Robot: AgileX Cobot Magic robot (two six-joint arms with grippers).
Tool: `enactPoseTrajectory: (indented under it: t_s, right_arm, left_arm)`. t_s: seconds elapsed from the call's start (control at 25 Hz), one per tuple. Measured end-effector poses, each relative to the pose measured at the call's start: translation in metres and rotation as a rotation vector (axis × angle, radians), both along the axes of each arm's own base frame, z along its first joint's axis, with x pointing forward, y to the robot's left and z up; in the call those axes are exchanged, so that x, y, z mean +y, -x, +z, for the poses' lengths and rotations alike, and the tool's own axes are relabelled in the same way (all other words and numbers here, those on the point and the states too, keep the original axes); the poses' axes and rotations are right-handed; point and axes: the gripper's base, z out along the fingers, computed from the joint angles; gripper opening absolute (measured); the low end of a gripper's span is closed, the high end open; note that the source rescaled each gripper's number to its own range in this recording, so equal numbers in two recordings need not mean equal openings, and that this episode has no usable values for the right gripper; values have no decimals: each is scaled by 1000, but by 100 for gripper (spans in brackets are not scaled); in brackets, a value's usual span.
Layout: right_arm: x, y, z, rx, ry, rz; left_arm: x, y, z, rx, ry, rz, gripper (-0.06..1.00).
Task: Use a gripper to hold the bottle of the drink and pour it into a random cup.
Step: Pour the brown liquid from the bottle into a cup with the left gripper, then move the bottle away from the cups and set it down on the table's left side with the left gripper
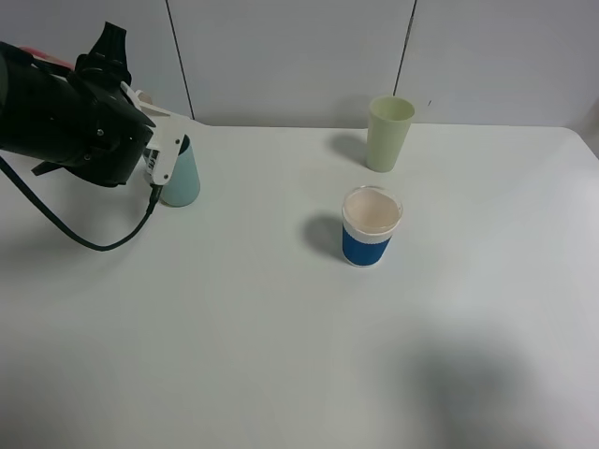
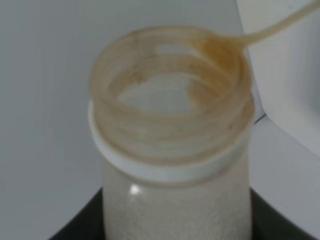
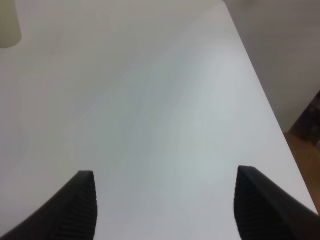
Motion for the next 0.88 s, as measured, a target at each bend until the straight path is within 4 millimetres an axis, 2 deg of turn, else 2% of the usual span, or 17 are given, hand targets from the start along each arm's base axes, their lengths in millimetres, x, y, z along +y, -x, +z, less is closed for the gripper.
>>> enactPoseTrajectory:
  t_s: [0.2, 0.44, 0.64, 0.88]
  right_arm:
    - [0, 0, 0, 0, 0, 0]
    - [0, 0, 0, 0, 0, 0]
    - [0, 0, 0, 0, 0, 0]
    - [0, 0, 0, 0, 0, 0]
  left_arm:
    - [-3, 0, -3, 14, 46, -22, 0]
    - [-8, 0, -2, -31, 250, -6, 0]
    - [-11, 4, 19, -123, 511, 18, 0]
    - [-13, 16, 57, -217, 832, 4, 0]
